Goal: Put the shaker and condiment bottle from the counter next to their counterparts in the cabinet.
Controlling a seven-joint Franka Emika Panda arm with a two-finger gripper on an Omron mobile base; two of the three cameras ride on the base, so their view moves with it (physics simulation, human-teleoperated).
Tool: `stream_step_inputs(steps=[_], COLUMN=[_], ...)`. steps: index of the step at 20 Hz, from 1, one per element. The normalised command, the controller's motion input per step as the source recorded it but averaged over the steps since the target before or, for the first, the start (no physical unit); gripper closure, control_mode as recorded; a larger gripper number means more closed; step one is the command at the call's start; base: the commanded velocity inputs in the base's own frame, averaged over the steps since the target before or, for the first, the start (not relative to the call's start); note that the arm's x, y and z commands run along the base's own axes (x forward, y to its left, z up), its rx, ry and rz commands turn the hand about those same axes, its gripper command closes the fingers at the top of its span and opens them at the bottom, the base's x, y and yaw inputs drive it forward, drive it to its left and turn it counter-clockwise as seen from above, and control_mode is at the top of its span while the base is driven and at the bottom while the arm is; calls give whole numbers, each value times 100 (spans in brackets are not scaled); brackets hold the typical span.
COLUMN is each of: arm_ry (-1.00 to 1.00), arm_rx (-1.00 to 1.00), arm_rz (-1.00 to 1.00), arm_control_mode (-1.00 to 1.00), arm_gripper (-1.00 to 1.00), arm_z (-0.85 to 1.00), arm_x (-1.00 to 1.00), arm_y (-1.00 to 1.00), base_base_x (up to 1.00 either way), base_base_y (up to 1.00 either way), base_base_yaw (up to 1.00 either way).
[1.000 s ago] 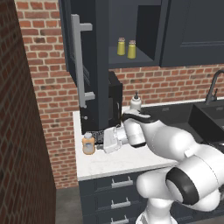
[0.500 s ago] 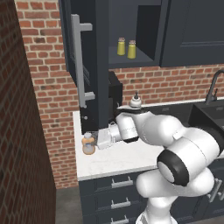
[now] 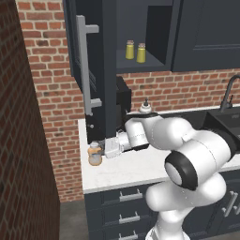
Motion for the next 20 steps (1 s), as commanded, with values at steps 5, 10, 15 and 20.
stream_step_inputs(steps=[5,10,15,20], arm_ry=[-2,-7,-6,-8], arm_rx=[1,0,0,0], arm_rz=[0,1,1,1], arm_control_mode=[-100,-100,-100,-100], arm_gripper=[-100,-100,-100,-100], arm_z=[0,0,0,0], arm_x=[5,18,7,4], arm_y=[0,0,0,0], base_base_x=[0,0,0,0], base_base_y=[0,0,0,0], base_base_yaw=[0,0,0,0])
